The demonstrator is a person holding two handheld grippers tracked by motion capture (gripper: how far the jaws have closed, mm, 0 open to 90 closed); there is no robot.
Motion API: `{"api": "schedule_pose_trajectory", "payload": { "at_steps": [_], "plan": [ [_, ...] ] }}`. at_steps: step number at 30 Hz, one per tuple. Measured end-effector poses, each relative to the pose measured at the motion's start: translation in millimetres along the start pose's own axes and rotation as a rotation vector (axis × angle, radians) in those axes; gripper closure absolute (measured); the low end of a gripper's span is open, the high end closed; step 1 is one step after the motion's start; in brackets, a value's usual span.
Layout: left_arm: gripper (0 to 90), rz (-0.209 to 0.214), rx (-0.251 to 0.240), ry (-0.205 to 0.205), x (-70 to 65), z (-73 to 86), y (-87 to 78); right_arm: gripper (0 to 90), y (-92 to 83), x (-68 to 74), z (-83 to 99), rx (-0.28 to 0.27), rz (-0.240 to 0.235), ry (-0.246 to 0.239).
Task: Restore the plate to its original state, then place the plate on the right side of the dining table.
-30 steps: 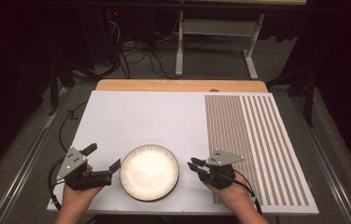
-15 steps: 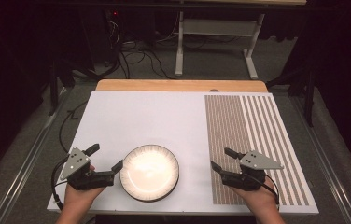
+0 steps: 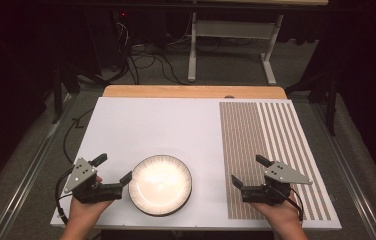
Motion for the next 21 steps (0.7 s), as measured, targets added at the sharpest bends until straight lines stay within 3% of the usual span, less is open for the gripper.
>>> {"api": "schedule_pose_trajectory", "payload": {
  "at_steps": [8,11,14,21],
  "plan": [
    [0.2,-0.008,-0.012,0.001,-0.6,-1.9,-3.2,3.4,4.4,5.6,-4.6,0.006,-0.036,0.012],
    [0.2,-0.010,-0.010,0.000,0.3,-2.1,-4.1,5.3,7.0,9.4,-7.4,0.004,-0.045,-0.008],
    [0.2,-0.009,-0.011,-0.005,1.2,-1.8,-2.6,16.8,11.5,16.7,-11.7,0.011,-0.070,-0.029],
    [0.2,-0.009,-0.010,-0.001,1.3,-2.1,-2.9,32.1,19.5,30.5,-16.5,0.026,-0.110,-0.076]
  ]
}}
Point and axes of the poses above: each handheld gripper's, and its own axes: y roughly forward along the jaws, z roughly out of its underside, x roughly to its left, the point moved 1 cm from there along y, roughly forward along the jaws
